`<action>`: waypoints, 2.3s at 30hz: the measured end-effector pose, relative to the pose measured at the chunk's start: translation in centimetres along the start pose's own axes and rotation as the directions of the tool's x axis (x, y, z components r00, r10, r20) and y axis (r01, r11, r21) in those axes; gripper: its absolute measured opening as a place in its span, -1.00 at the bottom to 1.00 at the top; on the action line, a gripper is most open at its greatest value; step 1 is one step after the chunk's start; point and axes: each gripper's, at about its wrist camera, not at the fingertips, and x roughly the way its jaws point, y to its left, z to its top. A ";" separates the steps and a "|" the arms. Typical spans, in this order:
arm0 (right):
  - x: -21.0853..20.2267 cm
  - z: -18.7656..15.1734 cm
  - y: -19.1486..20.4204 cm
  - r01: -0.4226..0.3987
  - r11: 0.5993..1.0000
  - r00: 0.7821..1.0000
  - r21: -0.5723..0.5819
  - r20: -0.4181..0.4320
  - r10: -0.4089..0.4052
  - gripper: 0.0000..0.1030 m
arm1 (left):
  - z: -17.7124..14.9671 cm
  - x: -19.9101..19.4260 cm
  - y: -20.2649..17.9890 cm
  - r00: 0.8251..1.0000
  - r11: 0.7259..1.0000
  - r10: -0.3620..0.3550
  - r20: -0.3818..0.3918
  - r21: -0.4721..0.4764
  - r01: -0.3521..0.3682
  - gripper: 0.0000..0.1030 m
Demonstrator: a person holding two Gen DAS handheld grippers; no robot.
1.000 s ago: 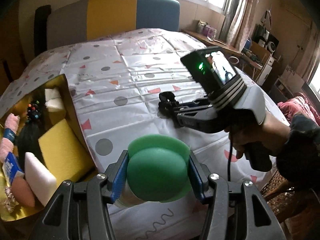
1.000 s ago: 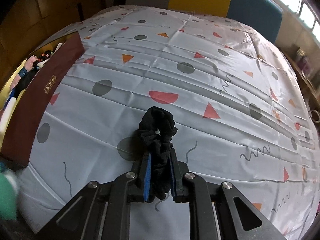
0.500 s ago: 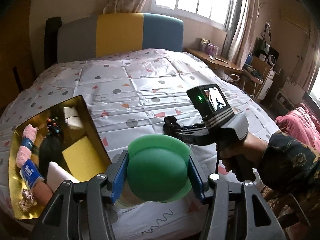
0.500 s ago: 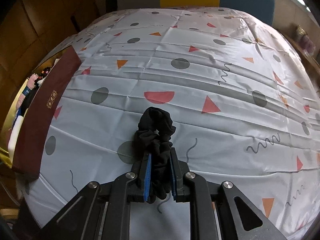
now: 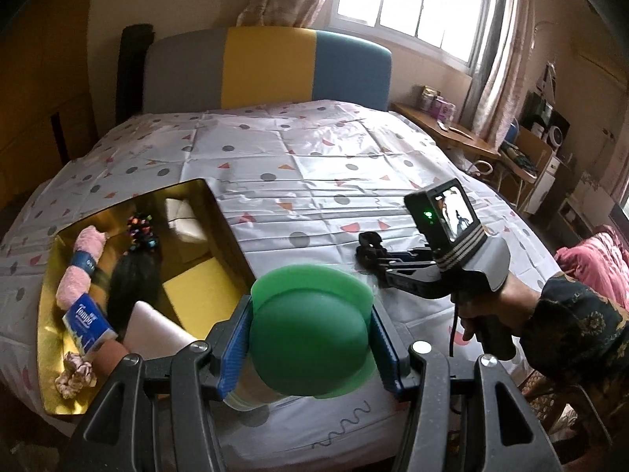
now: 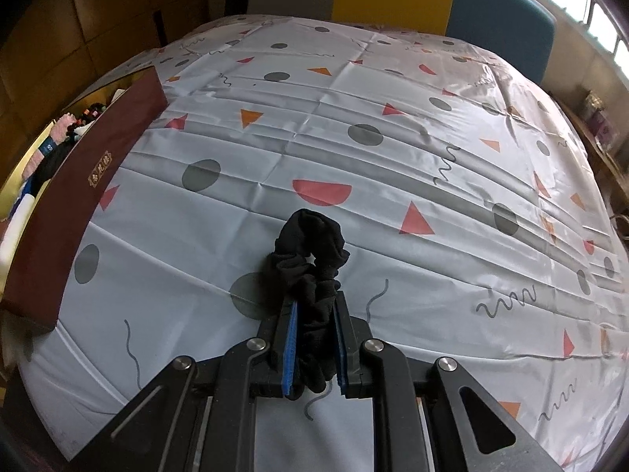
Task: Organize soft objects
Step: 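Carry the green brush into the gold tray and open the left tool, then carry the black scrunchie over the gold tray with the right tool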
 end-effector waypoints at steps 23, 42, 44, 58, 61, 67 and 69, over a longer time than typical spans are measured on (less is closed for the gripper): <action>0.0 0.0 0.3 0.023 0.999 1.000 -0.044 0.011 -0.023 -0.68 | -3.7 -5.5 20.7 0.990 0.837 0.139 -0.024 -0.532 -0.130 0.09; 0.2 0.1 0.3 0.027 0.998 1.000 -0.053 0.009 -0.027 -0.65 | 0.8 7.6 24.6 0.989 0.739 -0.006 -0.148 -0.667 -0.095 0.41; 0.2 0.1 0.3 0.028 0.998 1.000 -0.052 0.010 -0.027 -0.65 | 0.7 8.0 24.6 0.986 0.744 -0.004 -0.165 -0.659 -0.108 0.43; 0.3 0.0 0.4 0.035 0.997 0.999 -0.062 0.013 -0.034 -0.65 | 0.7 3.0 21.7 0.973 0.828 0.193 -0.124 -0.511 -0.229 0.56; 0.2 0.0 0.4 0.035 0.997 0.999 -0.062 0.015 -0.034 -0.65 | 0.2 1.4 20.1 0.958 0.843 0.264 -0.109 -0.456 -0.284 0.56; 0.2 -0.1 0.4 0.045 0.997 0.999 -0.069 0.019 -0.044 -0.65 | -0.8 -1.4 17.6 0.930 0.856 0.363 -0.057 -0.375 -0.357 0.56; 0.2 -0.2 0.4 0.046 0.997 0.999 -0.070 0.020 -0.045 -0.65 | -1.0 -2.2 16.6 0.918 0.857 0.393 -0.042 -0.345 -0.383 0.56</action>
